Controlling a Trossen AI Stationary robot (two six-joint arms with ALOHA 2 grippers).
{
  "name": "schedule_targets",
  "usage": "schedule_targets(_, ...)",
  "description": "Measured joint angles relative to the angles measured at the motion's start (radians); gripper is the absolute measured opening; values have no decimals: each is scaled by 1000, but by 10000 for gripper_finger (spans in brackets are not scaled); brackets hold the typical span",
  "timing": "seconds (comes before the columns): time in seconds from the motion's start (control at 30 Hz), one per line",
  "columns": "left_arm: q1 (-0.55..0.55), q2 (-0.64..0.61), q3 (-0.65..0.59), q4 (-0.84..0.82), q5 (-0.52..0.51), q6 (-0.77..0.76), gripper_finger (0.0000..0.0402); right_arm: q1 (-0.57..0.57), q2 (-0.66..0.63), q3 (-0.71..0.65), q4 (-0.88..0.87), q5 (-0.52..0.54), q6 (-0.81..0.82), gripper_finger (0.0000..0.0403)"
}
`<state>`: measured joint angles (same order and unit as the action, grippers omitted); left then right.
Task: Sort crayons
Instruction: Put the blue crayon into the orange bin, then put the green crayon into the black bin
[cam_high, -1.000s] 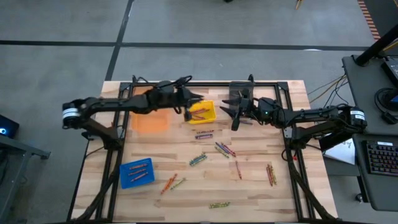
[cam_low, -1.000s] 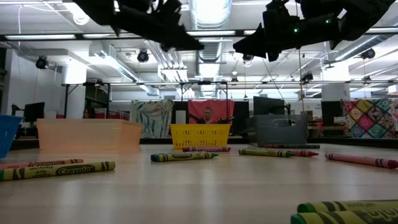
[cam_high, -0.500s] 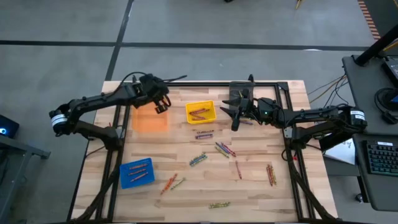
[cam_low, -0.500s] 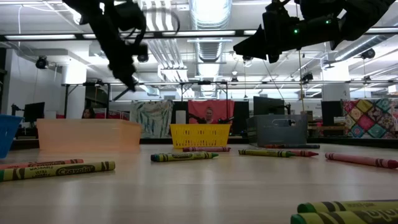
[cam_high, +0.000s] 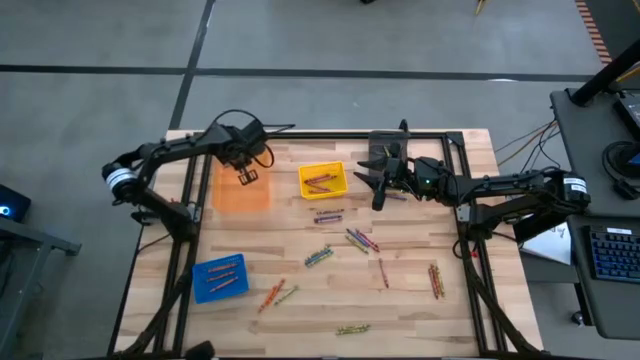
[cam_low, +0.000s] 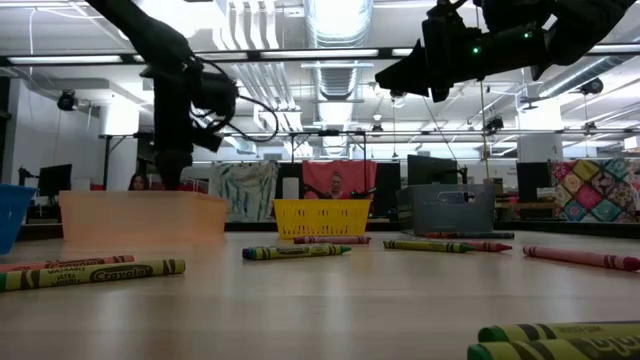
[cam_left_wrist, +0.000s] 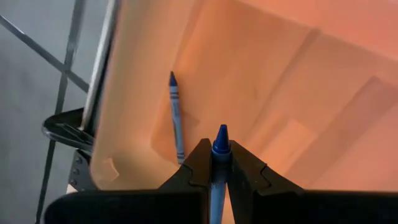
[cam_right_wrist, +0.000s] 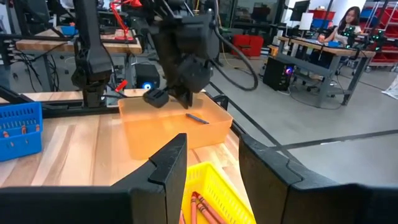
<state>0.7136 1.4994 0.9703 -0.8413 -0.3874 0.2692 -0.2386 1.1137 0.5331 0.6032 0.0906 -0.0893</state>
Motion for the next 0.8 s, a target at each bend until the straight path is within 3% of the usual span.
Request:
schedule_targets(0.5,0,90,0,3,-57,-16,79,0,0,0,-1,1,14,134)
schedule_targets(0.8,0,45,0,12,-76,-16,84,0,0,0,-2,1,14,134)
